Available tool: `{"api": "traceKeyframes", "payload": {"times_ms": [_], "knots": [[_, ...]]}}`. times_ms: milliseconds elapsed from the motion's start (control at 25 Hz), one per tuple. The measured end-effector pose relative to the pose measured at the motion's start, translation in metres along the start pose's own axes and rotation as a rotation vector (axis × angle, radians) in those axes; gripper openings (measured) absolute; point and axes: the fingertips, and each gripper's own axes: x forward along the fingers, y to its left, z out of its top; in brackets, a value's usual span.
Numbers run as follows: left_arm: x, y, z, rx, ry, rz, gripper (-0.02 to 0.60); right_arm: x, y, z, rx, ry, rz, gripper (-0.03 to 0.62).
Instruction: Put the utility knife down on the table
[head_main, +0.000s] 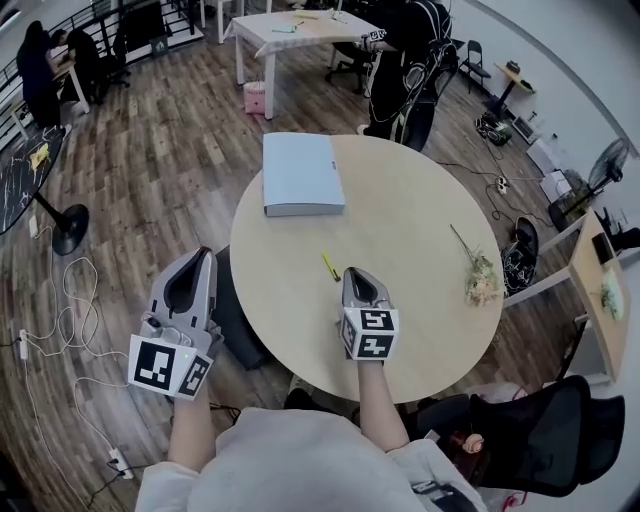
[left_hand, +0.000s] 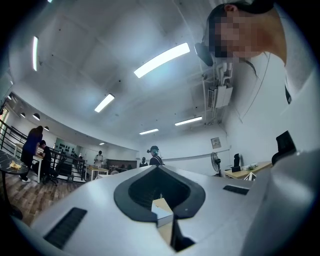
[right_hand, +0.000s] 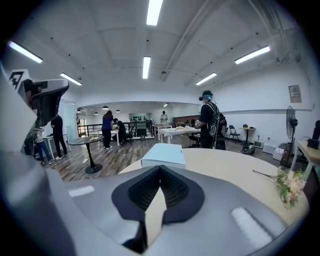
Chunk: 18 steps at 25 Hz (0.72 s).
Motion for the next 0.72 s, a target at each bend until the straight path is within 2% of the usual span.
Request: {"api": "traceKeyframes", "payload": {"times_ms": [480,720], "knots": [[-0.034,-0.004,0.027,-0.004,-0.058,-0.102,0.008,-0.078,0.028,0.038,0.068,-0.160,-0.078,0.011],[-0.047,-0.006,0.034,-0.009,-0.080,-0.154,0.008,-0.112,0.041,0.050,0.046,-0.214,-0.122,0.011]]}}
